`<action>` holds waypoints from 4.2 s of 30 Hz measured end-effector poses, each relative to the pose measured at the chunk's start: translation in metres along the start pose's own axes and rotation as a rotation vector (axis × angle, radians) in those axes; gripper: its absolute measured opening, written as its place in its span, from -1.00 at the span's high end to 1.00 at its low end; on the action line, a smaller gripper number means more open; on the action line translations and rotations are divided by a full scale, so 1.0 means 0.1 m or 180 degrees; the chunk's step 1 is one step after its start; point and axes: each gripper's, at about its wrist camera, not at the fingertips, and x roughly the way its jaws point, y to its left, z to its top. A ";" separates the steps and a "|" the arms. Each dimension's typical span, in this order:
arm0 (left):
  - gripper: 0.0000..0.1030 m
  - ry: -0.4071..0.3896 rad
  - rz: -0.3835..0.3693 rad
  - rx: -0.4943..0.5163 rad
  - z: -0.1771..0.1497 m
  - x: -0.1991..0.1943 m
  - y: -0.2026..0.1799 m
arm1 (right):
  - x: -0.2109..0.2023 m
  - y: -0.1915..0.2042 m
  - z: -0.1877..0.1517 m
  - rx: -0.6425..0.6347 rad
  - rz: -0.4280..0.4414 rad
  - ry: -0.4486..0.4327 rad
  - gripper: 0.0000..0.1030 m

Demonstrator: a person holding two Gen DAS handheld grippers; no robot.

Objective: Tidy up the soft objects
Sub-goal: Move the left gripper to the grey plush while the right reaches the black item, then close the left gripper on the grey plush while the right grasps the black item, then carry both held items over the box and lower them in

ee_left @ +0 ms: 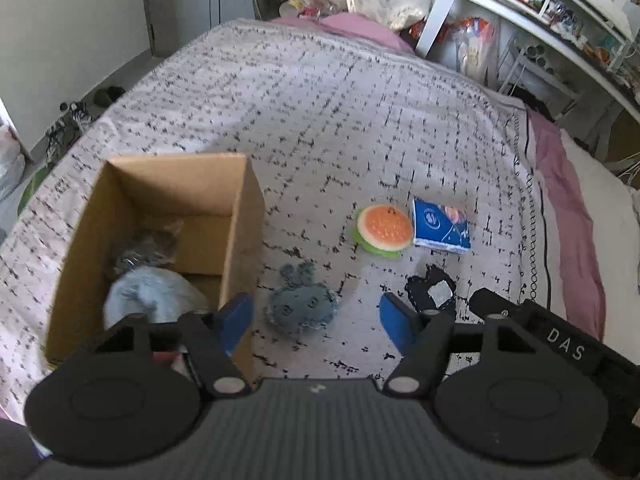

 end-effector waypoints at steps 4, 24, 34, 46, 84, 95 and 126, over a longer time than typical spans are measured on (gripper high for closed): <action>-0.15 0.0079 0.0081 -0.0102 -0.03 0.18 -0.06 | 0.05 -0.11 0.02 0.0105 -0.0007 0.0017 -0.19; -0.09 0.0441 0.0542 0.0144 -0.09 1.01 -0.28 | 0.45 -0.33 0.05 0.0461 0.0019 0.0244 -0.10; 0.37 0.0399 0.0663 -0.0045 -0.01 1.12 -0.13 | 0.74 -0.24 0.05 0.0348 0.0050 0.0424 -0.10; 0.40 0.0357 0.0599 0.0048 0.12 1.18 -0.13 | 0.91 -0.02 0.02 -0.0009 -0.0154 0.0393 -0.09; 0.47 -0.0204 -0.0123 -0.0242 -0.06 0.06 0.27 | 0.03 0.51 -0.09 -0.0470 0.0252 -0.0193 0.35; 0.47 -0.0348 -0.0169 -0.0408 -0.02 -0.25 0.67 | -0.07 0.80 -0.15 -0.0514 0.0402 -0.0282 0.35; 0.47 -0.0320 -0.0447 -0.0737 -0.09 -0.43 1.94 | 0.03 1.87 -0.86 -0.1302 0.0518 -0.0390 0.31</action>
